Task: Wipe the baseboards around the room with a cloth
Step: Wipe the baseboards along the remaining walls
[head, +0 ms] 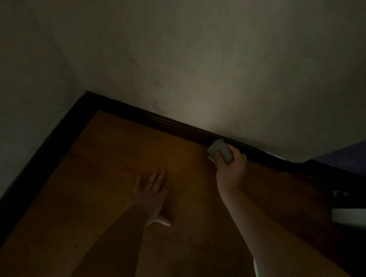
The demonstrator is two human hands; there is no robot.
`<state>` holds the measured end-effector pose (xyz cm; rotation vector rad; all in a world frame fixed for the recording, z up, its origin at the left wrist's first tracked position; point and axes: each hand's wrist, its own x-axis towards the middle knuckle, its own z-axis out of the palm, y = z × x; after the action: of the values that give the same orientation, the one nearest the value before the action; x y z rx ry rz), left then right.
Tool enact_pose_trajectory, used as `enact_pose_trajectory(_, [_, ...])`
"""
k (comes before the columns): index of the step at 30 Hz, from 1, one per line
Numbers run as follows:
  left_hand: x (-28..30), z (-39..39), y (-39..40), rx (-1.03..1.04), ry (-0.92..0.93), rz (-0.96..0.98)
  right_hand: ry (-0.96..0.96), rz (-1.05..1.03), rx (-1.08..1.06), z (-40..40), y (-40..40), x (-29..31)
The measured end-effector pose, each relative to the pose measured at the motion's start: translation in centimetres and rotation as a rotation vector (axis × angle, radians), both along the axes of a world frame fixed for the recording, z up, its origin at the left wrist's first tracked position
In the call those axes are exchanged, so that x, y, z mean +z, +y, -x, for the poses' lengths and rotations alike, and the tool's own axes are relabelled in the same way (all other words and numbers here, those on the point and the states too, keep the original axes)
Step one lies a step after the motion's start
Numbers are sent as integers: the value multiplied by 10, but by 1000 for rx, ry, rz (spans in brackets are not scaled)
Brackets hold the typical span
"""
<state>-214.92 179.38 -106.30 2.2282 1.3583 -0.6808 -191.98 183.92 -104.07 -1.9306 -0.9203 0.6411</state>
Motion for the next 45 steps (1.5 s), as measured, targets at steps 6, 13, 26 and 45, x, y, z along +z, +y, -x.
enact_pose_trajectory(6, [-5,1,0,4,-1,-9,-49,-25,222,25,5,3])
enact_pose_trajectory(13, [-11,1,1,-5,11,-25,-46,65,129,10,-3,-10])
enact_pose_trajectory(26, [6,-25,-8,-158,45,-54,6,201,71,-40,-2,-8])
enact_pose_trajectory(45, [-11,-99,-43,-11,-1,-30,-10,169,159,18,28,-18])
